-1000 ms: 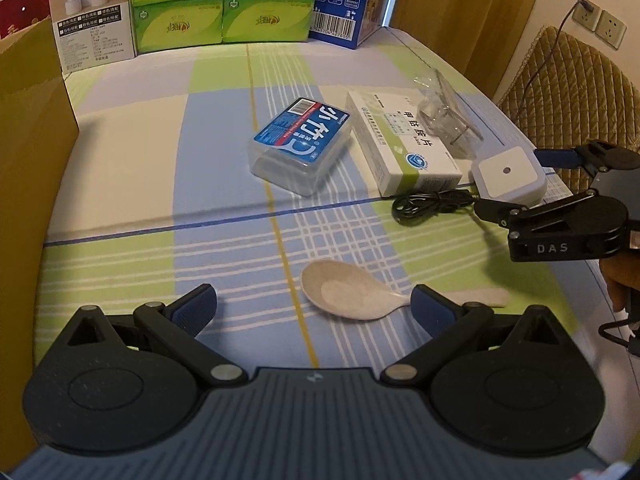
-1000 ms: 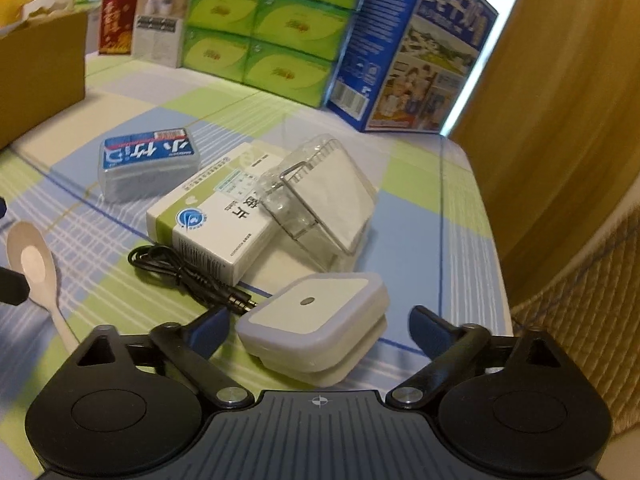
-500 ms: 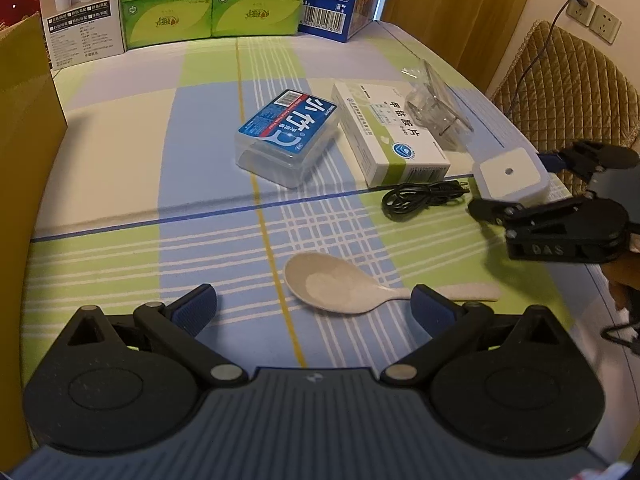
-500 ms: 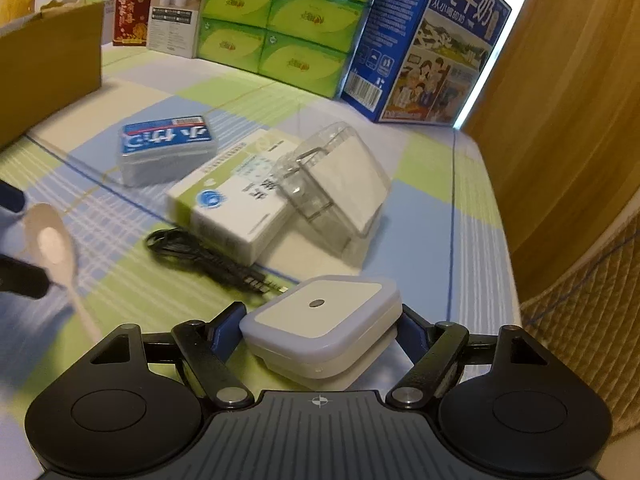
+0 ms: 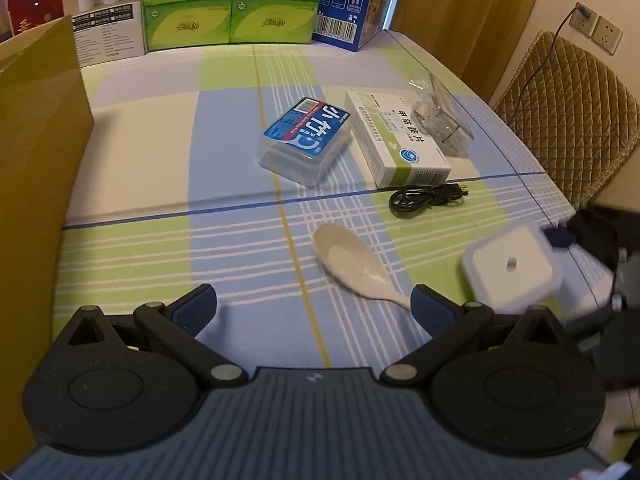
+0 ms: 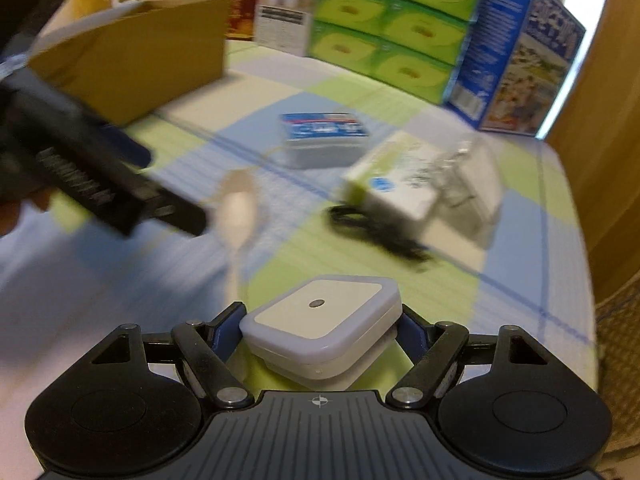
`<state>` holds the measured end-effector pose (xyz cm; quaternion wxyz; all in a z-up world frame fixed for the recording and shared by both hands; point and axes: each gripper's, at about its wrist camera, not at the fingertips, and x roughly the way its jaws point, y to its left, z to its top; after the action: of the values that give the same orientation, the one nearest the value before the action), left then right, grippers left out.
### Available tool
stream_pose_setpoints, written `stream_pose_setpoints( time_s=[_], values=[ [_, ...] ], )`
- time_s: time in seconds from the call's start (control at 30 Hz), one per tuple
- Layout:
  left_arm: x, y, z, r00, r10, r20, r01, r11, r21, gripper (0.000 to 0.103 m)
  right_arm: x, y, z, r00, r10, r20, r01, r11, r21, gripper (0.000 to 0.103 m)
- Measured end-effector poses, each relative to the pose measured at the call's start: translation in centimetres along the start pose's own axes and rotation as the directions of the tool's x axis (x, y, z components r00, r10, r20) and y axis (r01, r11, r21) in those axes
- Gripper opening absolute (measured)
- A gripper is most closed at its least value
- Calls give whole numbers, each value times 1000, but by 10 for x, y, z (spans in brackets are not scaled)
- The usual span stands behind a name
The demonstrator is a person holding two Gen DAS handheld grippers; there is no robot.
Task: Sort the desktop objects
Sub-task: 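Grasp the wooden spoon with the left tool while the right tool holds the white box, then carry the spoon and white box to the cardboard box and open both tools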
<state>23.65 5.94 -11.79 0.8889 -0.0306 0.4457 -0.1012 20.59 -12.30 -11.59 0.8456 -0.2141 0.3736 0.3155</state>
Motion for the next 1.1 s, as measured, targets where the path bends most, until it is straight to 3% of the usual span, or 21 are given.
stream_pose_setpoints(
  time_s=[0.17, 0.27, 0.47, 0.57, 0.67, 0.83, 1.0, 1.1],
  values=[
    [-9, 0, -5, 1000, 4, 3, -4, 1000, -8, 101, -13, 34, -7, 993, 121, -1, -121, 993, 11, 76],
    [-9, -1, -5, 1000, -3, 10, 3, 1000, -22, 101, -18, 33, -12, 983, 186, 9, -186, 979, 86, 76],
    [0, -7, 1, 999, -6, 32, 7, 1000, -18, 97, -26, 2, -15, 999, -11, 48, 2, 985, 174, 76],
    [7, -12, 5, 999, -11, 52, 13, 1000, -28, 85, -26, -27, -17, 989, -145, 33, 129, 948, 291, 76],
    [15, -20, 7, 998, 1, 61, 1, 1000, -28, 73, -24, -52, -18, 977, -213, 17, 190, 901, 391, 76],
    [31, -39, 2, 996, 58, 66, -57, 998, -5, 42, -20, -72, -14, 973, -232, 16, 200, 867, 457, 76],
    [37, -51, -2, 989, 108, 97, -110, 994, 12, 39, -15, -77, -12, 975, -221, 22, 184, 860, 476, 76],
    [38, -53, -3, 987, 114, 110, -117, 993, 20, 29, -13, -78, -10, 976, -216, 23, 178, 856, 485, 76]
  ],
)
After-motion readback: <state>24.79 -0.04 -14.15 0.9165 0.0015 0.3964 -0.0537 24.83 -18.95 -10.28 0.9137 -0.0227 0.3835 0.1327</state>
